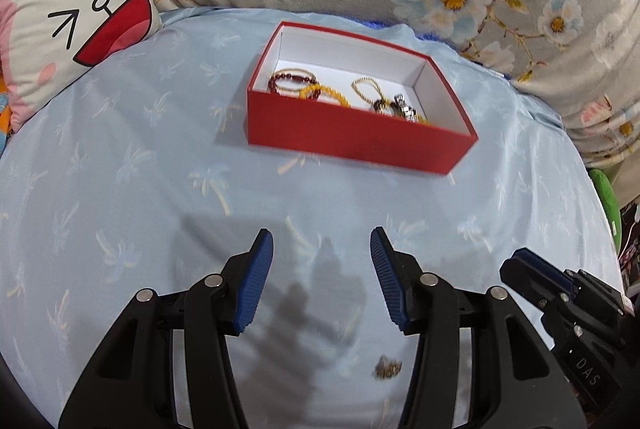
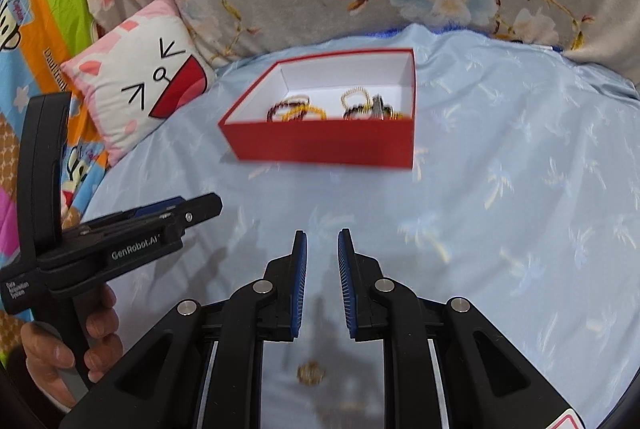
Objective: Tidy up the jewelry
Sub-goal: 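Open both grippers to drop them and withdraw toward the gold charms, then grasp a small gold charm with the left gripper while the right grasps another charm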
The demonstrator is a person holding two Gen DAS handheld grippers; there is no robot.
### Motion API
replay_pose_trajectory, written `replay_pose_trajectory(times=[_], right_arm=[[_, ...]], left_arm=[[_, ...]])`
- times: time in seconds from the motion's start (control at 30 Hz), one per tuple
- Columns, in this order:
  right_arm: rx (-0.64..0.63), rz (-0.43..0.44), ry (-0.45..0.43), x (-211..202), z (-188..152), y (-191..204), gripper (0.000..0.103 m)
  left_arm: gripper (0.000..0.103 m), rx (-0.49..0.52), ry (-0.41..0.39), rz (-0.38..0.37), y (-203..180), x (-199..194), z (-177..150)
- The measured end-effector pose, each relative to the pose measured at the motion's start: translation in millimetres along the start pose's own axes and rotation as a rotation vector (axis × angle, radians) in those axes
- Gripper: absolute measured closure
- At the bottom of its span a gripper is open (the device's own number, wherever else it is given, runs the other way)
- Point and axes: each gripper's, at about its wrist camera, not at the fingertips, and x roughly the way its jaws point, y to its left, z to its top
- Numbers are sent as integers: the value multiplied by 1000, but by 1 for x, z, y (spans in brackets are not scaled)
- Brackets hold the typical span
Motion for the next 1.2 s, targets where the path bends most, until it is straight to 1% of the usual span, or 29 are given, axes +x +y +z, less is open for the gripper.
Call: replay_pose_trajectory(times=[0.13,0.23,0.43,0.63,1.0,1.1,1.2], right_arm=[[1,0,46,-4,-28,2,86],[5,1,82,-3,-48,3,86],[13,14,123,-3,-72,7,86],[16,9,123,-2,-76,9,86],[33,5,130,8,-75,4,86],[33,4,134,11,-76,4,89],[41,9,134,12,-76,2,93]], left_arm=[[55,29,16,24,-4,-5,-21],[55,25,39,20,-3,-8,-36],[55,42,71,18,-5,-12,-62],[55,54,77,7,-10,-18,-73],[55,81,97,-4,-23,-14,-81],[55,86,101,-9,-24,-12,-80],[55,92,105,-14,-26,-11,-82]])
